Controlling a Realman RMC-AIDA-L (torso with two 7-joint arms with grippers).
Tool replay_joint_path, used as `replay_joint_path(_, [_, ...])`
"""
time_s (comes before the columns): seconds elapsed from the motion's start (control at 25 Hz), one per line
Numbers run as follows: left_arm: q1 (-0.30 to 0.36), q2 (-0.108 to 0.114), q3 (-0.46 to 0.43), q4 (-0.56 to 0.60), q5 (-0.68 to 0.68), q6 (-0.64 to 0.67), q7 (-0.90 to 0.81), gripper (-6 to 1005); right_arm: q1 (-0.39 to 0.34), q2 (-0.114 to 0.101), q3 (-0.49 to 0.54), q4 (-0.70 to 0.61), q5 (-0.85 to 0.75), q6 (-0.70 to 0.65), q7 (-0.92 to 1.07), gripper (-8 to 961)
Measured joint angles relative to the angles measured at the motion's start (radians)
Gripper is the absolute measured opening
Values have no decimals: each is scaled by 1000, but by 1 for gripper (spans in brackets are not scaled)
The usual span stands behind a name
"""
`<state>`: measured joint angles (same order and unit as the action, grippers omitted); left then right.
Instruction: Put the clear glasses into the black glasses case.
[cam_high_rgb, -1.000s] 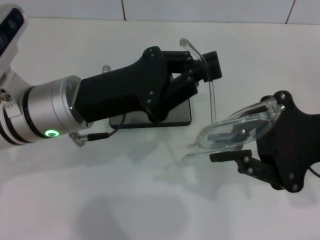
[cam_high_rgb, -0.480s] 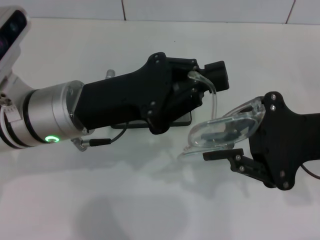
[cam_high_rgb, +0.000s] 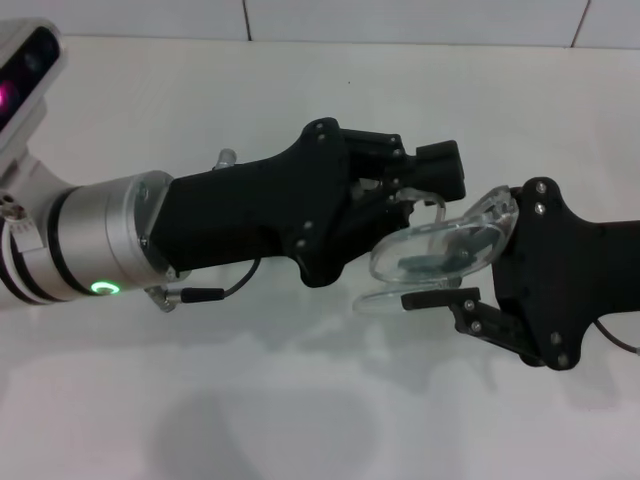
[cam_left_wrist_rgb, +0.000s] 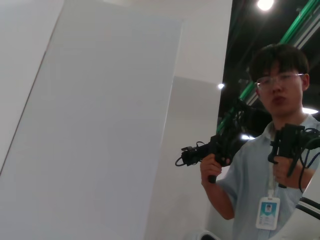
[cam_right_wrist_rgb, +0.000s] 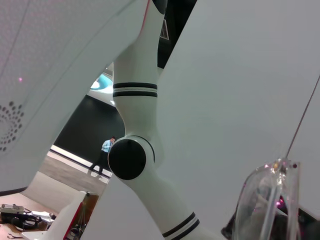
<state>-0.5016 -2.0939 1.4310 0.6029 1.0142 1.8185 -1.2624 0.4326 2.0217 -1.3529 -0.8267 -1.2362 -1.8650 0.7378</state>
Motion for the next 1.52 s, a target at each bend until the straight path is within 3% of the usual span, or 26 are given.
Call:
replay_joint_path(0.72, [12, 3, -4, -3, -16, 2, 10, 81, 3, 0, -7, -1, 1, 27, 3, 117])
replay_joint_path(0.92, [30, 19, -78, -24, -15, 0, 24, 81, -12, -4, -2, -11, 0, 25, 14, 117])
replay_joint_path(1.08, [101, 34, -171, -25, -1, 0, 27, 81, -15, -9, 29, -14, -3, 27, 75, 117])
replay_joint_path(1.28, [195, 63, -209, -3, 7, 0, 25, 82, -14, -10, 121, -108, -81, 87, 285, 117])
replay_joint_path(1.52, [274, 92, -212, 13, 57, 2, 23, 82, 52, -17, 149, -409, -436, 234, 773, 118])
